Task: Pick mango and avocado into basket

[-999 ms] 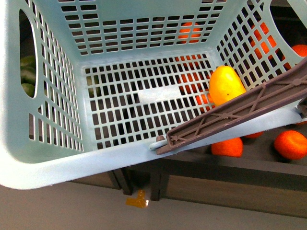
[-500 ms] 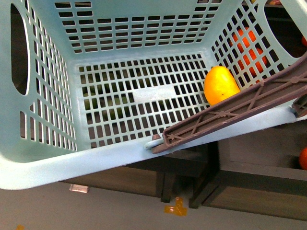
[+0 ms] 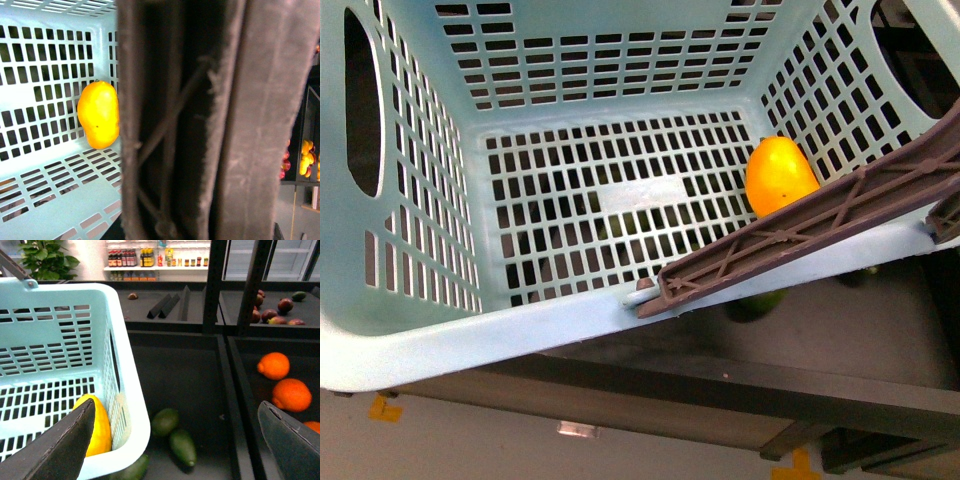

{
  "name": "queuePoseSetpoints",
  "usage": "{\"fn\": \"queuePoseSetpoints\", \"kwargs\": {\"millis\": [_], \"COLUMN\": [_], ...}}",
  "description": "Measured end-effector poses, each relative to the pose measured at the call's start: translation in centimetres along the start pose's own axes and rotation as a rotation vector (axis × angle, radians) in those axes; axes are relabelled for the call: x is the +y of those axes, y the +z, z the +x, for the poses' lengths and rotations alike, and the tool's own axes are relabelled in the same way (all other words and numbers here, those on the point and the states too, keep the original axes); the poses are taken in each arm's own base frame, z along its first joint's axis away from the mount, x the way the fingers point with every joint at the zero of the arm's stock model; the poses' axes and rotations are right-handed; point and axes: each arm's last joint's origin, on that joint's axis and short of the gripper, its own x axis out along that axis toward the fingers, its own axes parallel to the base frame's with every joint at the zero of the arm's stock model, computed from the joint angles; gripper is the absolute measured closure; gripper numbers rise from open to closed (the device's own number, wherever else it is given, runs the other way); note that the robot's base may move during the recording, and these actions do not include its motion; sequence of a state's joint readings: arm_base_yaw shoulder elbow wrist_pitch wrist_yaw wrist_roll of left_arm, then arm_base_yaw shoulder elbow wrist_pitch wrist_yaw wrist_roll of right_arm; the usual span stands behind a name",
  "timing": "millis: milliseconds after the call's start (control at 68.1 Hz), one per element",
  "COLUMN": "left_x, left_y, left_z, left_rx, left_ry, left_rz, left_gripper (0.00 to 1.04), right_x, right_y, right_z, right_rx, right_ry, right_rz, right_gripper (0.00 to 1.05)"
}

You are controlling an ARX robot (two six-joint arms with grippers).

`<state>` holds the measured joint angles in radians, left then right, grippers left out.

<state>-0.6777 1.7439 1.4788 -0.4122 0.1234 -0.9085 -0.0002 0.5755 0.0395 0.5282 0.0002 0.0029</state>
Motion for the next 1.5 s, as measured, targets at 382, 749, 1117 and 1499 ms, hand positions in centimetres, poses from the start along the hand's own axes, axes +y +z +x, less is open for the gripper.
{"fn": "queuePoseSetpoints", "kwargs": {"millis": [382,749,1117,1499], "left_x": [0.0,0.4,-0.1,0.0], "left_y": [0.0,0.5,-0.2,0.0], "left_z": [0.0,-0.1,0.0,0.0], "left_rx": [0.003,-0.026,0.015,-0.006], "left_ry": [-0.003,0.019,-0.012,0.004], "left_rz": [-0.001,0.008,0.002,0.003], "left_gripper": [0.91,0.91,0.91,0.91], "right_x": [0.0,-0.1,-8.7,-21.6], "right_y": [0.0,0.1,-1.4,-9.4], "right_z": [0.0,0.7,5.7,6.9], "right_rx": [0.0,0.199,0.612,0.91], "right_ry": [0.001,-0.113,-0.17,-0.409], "right_rz": [0.0,0.064,0.123,0.318], "right_gripper": [0.09,0.09,0.09,0.09]}}
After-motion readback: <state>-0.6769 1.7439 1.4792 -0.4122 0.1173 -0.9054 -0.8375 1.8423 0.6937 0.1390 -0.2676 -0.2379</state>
